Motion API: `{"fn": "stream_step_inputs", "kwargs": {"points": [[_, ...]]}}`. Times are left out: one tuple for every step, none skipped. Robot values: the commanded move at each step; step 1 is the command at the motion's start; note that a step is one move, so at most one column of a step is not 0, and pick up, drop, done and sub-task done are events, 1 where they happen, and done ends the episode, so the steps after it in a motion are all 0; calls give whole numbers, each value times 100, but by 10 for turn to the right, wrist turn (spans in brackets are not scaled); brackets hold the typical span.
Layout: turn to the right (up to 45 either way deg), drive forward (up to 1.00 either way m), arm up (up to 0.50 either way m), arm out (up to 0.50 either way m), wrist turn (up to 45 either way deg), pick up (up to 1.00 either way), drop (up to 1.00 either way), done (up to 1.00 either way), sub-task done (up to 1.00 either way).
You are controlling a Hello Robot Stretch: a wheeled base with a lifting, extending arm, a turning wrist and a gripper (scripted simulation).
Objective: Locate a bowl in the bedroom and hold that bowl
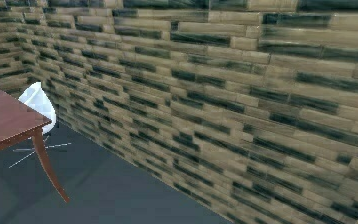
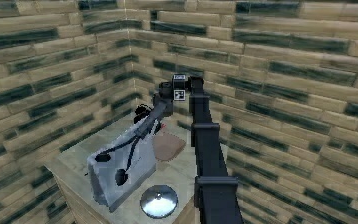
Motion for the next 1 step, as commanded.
{"fn": "stream_step_inputs", "kwargs": {"points": [[0,0,0,0,450,0,0,0,0]]}}
